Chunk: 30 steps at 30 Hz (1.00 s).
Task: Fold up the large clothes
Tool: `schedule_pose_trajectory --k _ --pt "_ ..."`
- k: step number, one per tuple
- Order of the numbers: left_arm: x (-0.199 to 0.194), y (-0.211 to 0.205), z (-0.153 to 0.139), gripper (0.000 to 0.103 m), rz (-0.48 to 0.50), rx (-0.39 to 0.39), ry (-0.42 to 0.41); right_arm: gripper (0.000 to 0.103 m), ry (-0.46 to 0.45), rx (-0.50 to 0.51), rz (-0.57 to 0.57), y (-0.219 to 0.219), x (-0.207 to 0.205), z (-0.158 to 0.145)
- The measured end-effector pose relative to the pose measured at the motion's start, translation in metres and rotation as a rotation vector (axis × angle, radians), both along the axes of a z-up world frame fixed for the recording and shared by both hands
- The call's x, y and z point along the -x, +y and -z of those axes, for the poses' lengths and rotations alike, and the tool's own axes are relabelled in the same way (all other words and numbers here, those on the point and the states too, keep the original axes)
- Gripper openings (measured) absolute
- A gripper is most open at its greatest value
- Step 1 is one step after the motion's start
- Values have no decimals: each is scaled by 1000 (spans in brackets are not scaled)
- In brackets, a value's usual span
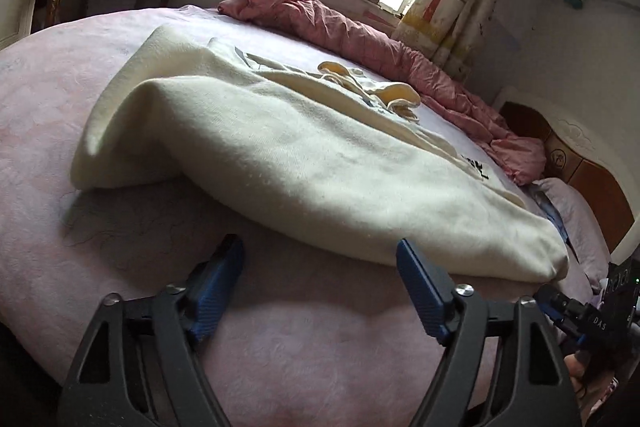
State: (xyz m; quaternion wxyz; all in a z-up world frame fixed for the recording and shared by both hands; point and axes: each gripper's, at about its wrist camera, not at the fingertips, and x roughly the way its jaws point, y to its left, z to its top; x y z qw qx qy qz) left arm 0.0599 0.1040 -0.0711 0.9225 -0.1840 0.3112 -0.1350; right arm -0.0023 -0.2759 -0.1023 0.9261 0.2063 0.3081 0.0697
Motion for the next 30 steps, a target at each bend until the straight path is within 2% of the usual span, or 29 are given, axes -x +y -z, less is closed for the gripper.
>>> schedule_pose_trajectory --k 1,2,3,4,5,6,7,10,13,15,19,22,26,28,30 --pt "-4 0 -1 50 8 9 5 61 -3 9 -4 2 -4 -1" --pt "-7 0 -3 40 -3 13 15 61 -2 17 -7 4 -10 -2" --pt "-11 0 -6 34 -25 3 26 59 6 24 -4 4 -18 -5" --pt "-15 -2 -11 29 -57 -39 33 53 24 38 2 4 -27 -9" --pt "-19 -8 -17 28 -86 -108 38 47 44 74 10 4 -35 -15" --pt "-21 -16 -26 26 -90 -170 30 33 57 134 22 4 -43 -23" --pt "-20 -24 -36 23 -85 -222 -4 25 43 167 22 4 -48 -32" --pt "-21 -38 -70 20 -76 -325 -105 19 -40 211 17 4 -54 -64" --pt "-52 -37 -95 16 -41 -308 -82 17 -64 308 28 12 -70 -88" --pt "-83 -37 -106 12 -11 -343 -80 15 -87 350 32 18 -86 -102" --pt "-136 -44 -126 11 -2 -391 -99 11 -162 452 84 29 -125 -131" --pt "-179 -48 -139 11 -3 -378 -88 10 -168 531 120 37 -166 -150" --pt "-234 -58 -133 11 8 -400 -62 8 -168 566 171 37 -225 -155" --pt "-256 -65 -120 11 16 -427 -51 1 -167 586 198 36 -253 -147" --pt "-274 -73 -104 11 20 -464 -55 1 -138 579 190 31 -281 -133"
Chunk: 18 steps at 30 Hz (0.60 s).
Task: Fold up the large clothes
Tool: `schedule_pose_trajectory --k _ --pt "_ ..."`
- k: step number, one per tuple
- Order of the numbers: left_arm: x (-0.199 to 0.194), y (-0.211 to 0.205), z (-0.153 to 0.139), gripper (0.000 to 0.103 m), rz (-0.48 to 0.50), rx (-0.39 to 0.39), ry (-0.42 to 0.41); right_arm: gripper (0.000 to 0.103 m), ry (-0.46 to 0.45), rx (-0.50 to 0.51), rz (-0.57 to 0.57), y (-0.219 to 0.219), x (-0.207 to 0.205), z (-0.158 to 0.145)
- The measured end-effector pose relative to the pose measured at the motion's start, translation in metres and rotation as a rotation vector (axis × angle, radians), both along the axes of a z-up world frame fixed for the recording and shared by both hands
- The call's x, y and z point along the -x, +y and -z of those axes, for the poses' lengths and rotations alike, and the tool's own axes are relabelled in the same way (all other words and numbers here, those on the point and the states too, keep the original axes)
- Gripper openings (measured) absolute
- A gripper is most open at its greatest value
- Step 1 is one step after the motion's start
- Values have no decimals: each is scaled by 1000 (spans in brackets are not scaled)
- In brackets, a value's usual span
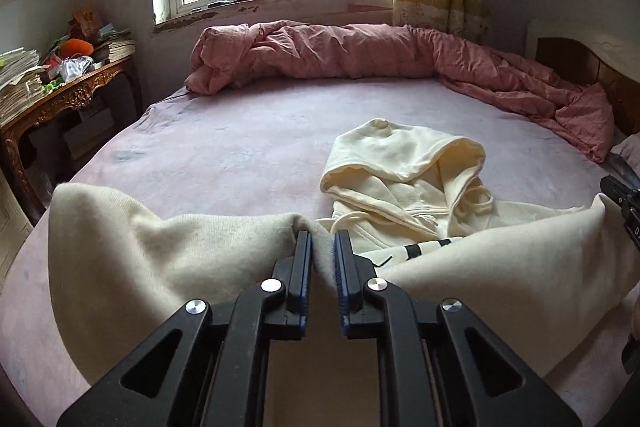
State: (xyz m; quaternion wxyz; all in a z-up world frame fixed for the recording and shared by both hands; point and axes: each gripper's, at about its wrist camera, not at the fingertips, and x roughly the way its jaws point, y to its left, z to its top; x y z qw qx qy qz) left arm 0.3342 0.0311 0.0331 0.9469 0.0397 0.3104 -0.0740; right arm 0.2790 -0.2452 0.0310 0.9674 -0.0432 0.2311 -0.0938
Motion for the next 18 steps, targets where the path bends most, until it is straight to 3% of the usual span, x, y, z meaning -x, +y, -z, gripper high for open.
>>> schedule_pose_trajectory --k 1,2,4,7,9,11,12,13,14,15,16,18 --pt "-7 -3 9 11 -1 -19 -10 1 36 -26 -18 -4 -13 9" --pt "-15 -4 17 4 -15 -38 -15 1 68 -54 -22 -10 -25 17" --pt "-29 3 33 0 -91 -58 -7 1 81 -114 -9 -25 -31 34" --pt "-47 35 69 0 -132 73 86 1 107 -212 -8 -49 -31 45" --pt "-46 48 78 0 -42 174 137 2 90 -236 -11 -67 -20 39" --pt "-37 49 67 7 -1 178 96 5 68 -181 15 -79 -7 29" --pt "-33 45 59 12 8 138 70 16 57 -155 20 -85 -1 24" --pt "-27 41 52 23 14 87 47 35 43 -144 31 -92 5 19" --pt "-20 37 46 28 18 31 32 48 21 -152 57 -101 11 14" --pt "-12 35 39 29 25 -14 15 67 -4 -191 86 -112 17 12" --pt "-3 36 32 32 30 -36 -9 69 -11 -245 98 -123 20 10" --pt "15 48 17 52 13 -29 -35 69 20 -390 100 -146 23 13"
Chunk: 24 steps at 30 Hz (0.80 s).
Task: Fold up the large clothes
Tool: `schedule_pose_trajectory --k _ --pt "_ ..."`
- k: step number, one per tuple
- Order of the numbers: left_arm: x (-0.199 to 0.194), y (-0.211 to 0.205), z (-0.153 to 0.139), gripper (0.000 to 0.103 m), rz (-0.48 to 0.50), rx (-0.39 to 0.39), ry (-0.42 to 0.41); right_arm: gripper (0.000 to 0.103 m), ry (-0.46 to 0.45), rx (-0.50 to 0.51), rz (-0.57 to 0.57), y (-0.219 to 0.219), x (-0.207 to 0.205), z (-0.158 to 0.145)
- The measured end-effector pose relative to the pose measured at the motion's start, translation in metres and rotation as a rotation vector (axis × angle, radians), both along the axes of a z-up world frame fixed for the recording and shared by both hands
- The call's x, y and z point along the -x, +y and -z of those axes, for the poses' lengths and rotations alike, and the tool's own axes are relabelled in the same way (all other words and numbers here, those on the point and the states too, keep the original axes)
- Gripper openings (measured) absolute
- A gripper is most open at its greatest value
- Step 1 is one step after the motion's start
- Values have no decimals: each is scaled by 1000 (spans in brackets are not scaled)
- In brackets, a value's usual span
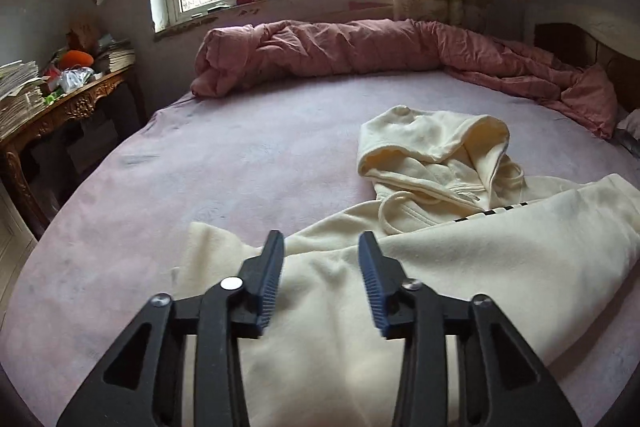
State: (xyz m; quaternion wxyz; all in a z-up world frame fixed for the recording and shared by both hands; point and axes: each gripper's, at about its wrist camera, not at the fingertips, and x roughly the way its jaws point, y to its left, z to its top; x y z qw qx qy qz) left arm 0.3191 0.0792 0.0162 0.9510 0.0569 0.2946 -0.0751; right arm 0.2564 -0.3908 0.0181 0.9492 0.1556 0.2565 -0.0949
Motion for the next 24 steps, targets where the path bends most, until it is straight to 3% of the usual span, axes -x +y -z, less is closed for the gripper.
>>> schedule_pose_trajectory --k 1,2,4,7,11,15,17,21,24 --pt "9 9 -6 67 -13 26 -7 69 18 -54 0 -8 0 3" --pt "19 18 -10 73 -22 55 -16 69 40 -82 8 -14 2 8" --pt "36 33 -16 78 -29 90 -29 74 65 -60 35 -16 6 15" --pt "48 45 -15 85 -35 96 -26 86 98 52 58 -5 10 26" --pt "53 51 -10 100 -45 67 -27 86 83 171 16 9 12 28" --pt "52 61 -1 102 -20 100 5 88 72 276 -38 19 15 26" --pt "49 67 4 102 -37 107 21 90 80 254 -43 18 13 25" --pt "34 84 12 102 -153 124 20 90 109 113 -43 1 6 30" --pt "13 97 16 102 -114 193 56 90 145 17 -69 -17 -5 35"
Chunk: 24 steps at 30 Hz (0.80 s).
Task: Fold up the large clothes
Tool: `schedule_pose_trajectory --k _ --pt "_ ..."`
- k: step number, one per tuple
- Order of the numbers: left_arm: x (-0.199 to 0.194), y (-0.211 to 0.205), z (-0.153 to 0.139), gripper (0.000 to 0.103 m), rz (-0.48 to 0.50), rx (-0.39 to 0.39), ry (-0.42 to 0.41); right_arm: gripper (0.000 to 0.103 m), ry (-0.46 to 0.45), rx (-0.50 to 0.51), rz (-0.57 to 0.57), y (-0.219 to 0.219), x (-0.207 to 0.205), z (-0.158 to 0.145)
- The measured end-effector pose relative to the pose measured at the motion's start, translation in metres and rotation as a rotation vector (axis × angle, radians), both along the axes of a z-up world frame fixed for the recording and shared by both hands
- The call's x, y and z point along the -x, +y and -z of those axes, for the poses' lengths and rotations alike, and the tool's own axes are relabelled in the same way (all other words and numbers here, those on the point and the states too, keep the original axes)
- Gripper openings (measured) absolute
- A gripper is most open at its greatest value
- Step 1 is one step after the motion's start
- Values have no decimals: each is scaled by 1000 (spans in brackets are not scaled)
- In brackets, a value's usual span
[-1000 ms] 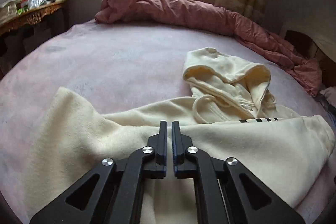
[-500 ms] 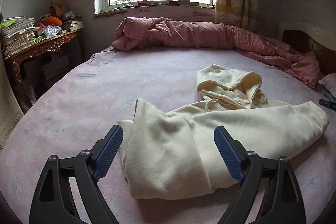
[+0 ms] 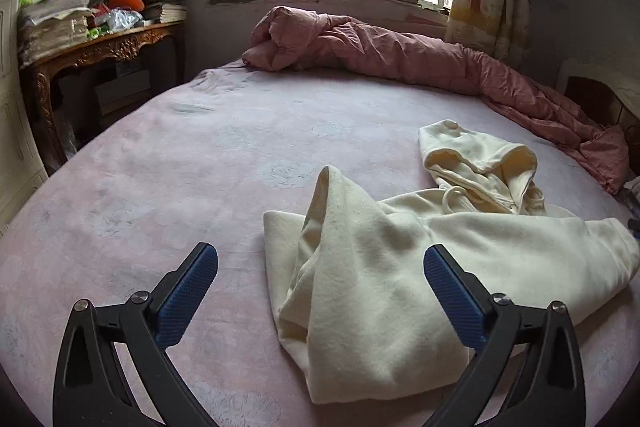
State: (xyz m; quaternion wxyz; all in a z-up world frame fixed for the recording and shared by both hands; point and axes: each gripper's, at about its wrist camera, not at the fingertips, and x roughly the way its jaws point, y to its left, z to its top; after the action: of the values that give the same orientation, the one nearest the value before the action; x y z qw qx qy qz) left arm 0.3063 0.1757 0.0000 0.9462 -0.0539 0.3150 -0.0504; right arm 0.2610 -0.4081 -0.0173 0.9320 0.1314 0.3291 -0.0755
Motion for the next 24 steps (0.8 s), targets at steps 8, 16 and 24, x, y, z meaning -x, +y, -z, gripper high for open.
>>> schedule_pose_trajectory --k 8,16,24 --pt "-38 -20 31 42 143 42 139 74 139 -61 -51 -11 -30 35" --pt "-11 -14 -31 9 94 31 -162 5 -104 -21 10 -1 -14 -16" --pt "-68 -12 36 9 -43 -85 59 5 -2 93 47 0 -72 7"
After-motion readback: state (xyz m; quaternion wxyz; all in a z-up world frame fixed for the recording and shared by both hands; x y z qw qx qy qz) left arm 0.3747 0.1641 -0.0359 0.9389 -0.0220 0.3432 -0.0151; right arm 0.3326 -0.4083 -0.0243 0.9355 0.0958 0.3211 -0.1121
